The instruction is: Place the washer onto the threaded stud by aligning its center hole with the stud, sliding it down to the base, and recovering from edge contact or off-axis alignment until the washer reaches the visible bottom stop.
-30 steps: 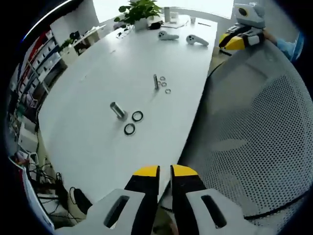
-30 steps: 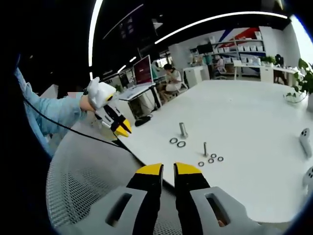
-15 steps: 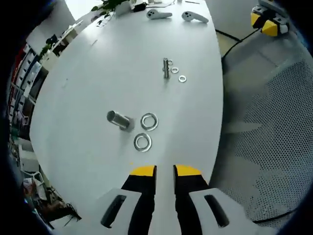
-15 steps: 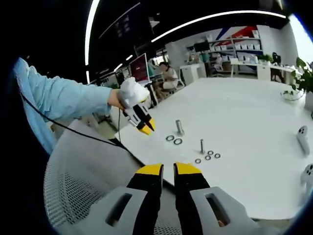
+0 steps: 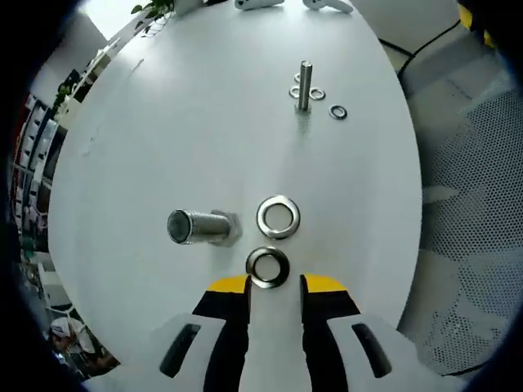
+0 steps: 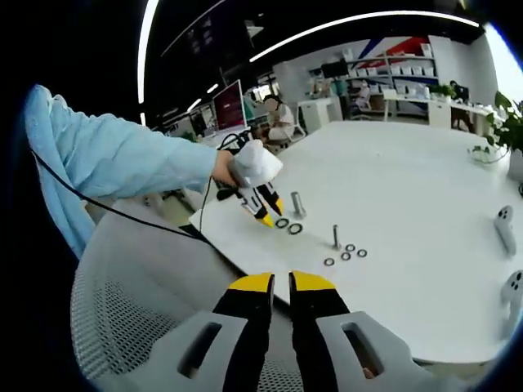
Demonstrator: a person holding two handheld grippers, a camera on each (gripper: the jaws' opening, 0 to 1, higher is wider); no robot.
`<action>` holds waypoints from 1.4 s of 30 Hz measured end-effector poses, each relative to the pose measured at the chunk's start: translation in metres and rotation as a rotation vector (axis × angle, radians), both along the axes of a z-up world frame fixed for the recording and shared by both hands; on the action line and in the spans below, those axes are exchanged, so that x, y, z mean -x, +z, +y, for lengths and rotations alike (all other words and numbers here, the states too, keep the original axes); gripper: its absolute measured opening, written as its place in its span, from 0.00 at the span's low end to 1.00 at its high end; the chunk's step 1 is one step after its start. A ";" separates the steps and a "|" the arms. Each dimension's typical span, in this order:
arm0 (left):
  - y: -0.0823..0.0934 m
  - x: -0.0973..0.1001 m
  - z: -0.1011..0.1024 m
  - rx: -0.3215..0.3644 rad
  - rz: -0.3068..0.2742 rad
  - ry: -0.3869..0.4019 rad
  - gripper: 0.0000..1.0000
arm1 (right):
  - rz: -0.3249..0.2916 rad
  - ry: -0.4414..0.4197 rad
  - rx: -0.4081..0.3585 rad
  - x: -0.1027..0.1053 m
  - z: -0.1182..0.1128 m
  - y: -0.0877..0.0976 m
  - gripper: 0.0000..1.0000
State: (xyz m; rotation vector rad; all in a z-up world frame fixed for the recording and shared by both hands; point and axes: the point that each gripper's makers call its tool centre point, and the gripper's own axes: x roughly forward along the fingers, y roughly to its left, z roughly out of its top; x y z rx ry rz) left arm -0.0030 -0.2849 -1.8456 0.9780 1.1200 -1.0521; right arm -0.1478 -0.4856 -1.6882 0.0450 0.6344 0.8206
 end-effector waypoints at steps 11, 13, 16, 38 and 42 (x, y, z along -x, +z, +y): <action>-0.006 0.001 -0.003 0.029 0.069 0.006 0.27 | -0.006 -0.001 -0.007 0.000 0.000 0.001 0.10; -0.007 0.001 -0.003 0.029 0.068 -0.006 0.25 | -0.008 -0.003 -0.008 0.000 0.000 0.001 0.10; -0.007 -0.001 -0.002 0.027 0.071 -0.011 0.24 | -0.006 0.000 -0.009 0.000 0.001 0.001 0.10; -0.006 -0.003 -0.005 0.089 0.055 0.015 0.23 | 0.001 0.006 -0.011 0.001 0.002 0.001 0.10; -0.006 -0.004 -0.006 0.092 0.048 0.041 0.21 | 0.002 0.010 -0.010 0.002 0.002 0.001 0.10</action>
